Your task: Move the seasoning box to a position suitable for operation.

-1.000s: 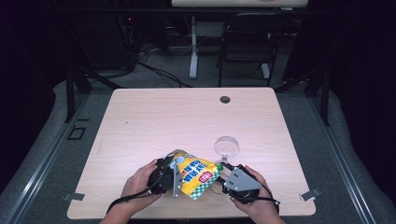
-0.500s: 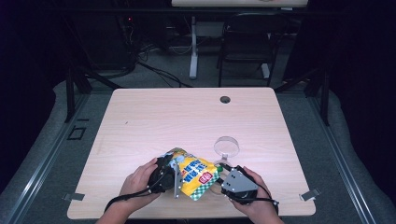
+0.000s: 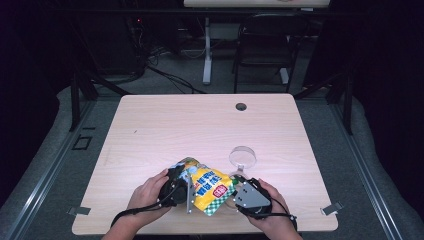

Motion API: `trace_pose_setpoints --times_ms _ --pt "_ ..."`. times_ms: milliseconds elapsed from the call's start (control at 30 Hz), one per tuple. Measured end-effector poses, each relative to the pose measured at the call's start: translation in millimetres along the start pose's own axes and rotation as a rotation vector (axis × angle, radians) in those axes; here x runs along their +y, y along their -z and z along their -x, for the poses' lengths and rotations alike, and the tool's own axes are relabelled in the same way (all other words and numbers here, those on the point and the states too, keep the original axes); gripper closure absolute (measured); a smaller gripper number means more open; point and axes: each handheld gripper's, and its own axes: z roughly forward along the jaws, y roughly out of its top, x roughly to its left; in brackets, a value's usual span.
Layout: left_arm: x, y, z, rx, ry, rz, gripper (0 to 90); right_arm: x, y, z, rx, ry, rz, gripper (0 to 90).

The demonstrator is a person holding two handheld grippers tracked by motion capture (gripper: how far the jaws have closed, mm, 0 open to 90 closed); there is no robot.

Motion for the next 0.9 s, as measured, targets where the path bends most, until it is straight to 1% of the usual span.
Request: trace_pose_setpoints --times_ms 300,367,433,600,667,767,867,900 --pt "1.5 2.1 0.3 0.029 -0.023 -0.004 58.6 -0.5 0.1 -0.7 0.001 0.001 -0.012 65.8" --pt "2.2 2.2 -0.3 0.034 -0.030 -0.003 58.6 -0.7 0.5 -0.5 0.002 -0.006 -0.012 66.3" --pt "3.3 2.1 -0.9 0.030 -0.033 -0.003 58.6 -0.9 0.8 -0.2 0.001 -0.011 -0.014 66.6" --pt "5.2 1.5 -2.8 0.044 -0.048 0.000 58.6 -1.8 1.1 1.5 0.001 -0.025 -0.011 66.8" --pt "5.5 0.6 -3.1 0.047 -0.046 0.007 58.6 -1.9 1.2 2.0 -0.001 -0.025 -0.010 66.9" --pt "7.2 1.5 -3.3 0.066 -0.066 -0.001 58.6 -2.9 0.5 2.8 0.004 -0.037 -0.005 67.0" --pt "7.3 2.0 -2.7 0.082 -0.071 0.004 58.6 -3.7 0.7 3.6 0.007 -0.046 -0.004 67.0" --pt "7.2 1.9 -2.7 0.082 -0.071 0.005 58.6 -3.8 0.7 3.5 0.008 -0.048 -0.004 67.1"
